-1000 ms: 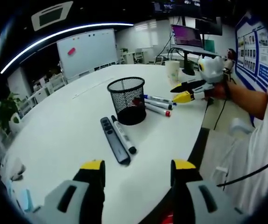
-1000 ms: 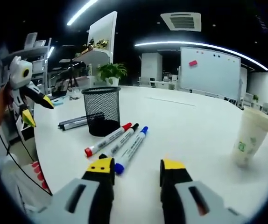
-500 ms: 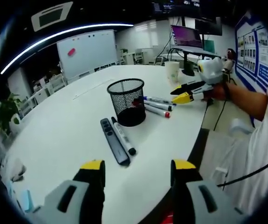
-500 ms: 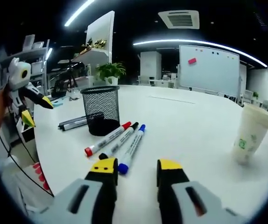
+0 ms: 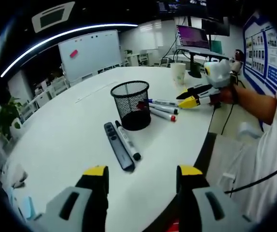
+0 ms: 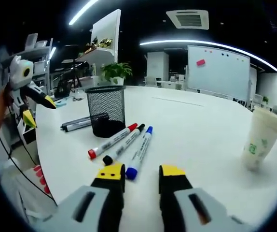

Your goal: Place the scattered laser pointers and whiteboard markers into the pen holder and stack the scattered paper cups together

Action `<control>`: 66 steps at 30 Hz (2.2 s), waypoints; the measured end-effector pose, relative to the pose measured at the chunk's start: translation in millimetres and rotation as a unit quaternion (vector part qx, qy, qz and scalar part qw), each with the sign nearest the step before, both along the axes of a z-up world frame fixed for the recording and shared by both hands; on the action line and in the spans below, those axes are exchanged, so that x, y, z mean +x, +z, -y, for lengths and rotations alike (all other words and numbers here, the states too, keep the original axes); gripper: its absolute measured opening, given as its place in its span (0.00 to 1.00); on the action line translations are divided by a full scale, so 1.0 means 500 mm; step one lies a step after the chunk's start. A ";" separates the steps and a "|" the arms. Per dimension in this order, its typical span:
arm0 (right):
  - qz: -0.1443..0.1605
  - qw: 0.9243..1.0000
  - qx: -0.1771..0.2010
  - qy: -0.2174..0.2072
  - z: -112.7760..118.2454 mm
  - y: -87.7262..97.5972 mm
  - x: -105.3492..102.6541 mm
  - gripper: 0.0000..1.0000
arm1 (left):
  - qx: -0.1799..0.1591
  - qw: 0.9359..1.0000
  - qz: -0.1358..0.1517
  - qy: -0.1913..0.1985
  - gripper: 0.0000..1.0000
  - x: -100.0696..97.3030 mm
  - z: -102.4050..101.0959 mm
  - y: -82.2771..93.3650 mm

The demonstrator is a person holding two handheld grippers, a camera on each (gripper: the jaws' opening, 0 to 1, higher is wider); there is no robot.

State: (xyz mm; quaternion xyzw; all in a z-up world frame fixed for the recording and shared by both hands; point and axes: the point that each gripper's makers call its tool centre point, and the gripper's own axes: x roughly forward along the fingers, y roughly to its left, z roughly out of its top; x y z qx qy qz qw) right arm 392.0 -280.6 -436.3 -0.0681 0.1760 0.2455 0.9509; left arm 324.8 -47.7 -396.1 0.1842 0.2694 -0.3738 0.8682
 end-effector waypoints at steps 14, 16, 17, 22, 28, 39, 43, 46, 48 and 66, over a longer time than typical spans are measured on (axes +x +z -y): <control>-0.003 1.000 0.021 -0.007 -0.003 0.003 0.002 0.24 | 0.005 1.000 -0.001 0.000 0.57 -0.001 -0.004 -0.001; -0.004 1.000 0.025 -0.007 -0.003 0.004 0.002 0.23 | 0.004 1.000 -0.001 -0.001 0.57 -0.001 -0.003 -0.001; -0.004 1.000 0.020 -0.007 -0.002 0.003 0.002 0.23 | 0.004 1.000 -0.001 -0.001 0.57 -0.002 -0.003 -0.001; -0.008 1.000 0.018 -0.010 0.000 -0.001 0.003 0.22 | 0.004 1.000 -0.003 -0.001 0.57 -0.002 -0.003 -0.003; -0.013 1.000 0.013 -0.019 0.008 -0.007 0.006 0.18 | 0.005 1.000 -0.001 0.000 0.57 -0.001 -0.006 -0.001; -0.015 0.999 0.010 -0.028 0.017 -0.008 0.006 0.15 | 0.004 1.000 0.000 -0.001 0.57 -0.002 -0.005 -0.001; -0.015 0.999 0.010 -0.032 0.019 -0.008 0.008 0.14 | 0.004 1.000 -0.001 0.001 0.57 -0.002 -0.009 -0.002; -0.013 0.999 0.008 -0.033 0.021 -0.009 0.009 0.13 | 0.004 1.000 -0.001 0.003 0.57 -0.002 -0.011 -0.002; -0.014 0.999 0.010 -0.034 0.020 -0.009 0.009 0.12 | 0.005 1.000 -0.001 0.003 0.57 -0.002 -0.012 -0.002; -0.021 0.999 0.026 -0.039 0.014 -0.008 0.007 0.11 | 0.004 1.000 -0.002 0.005 0.57 -0.002 -0.017 -0.004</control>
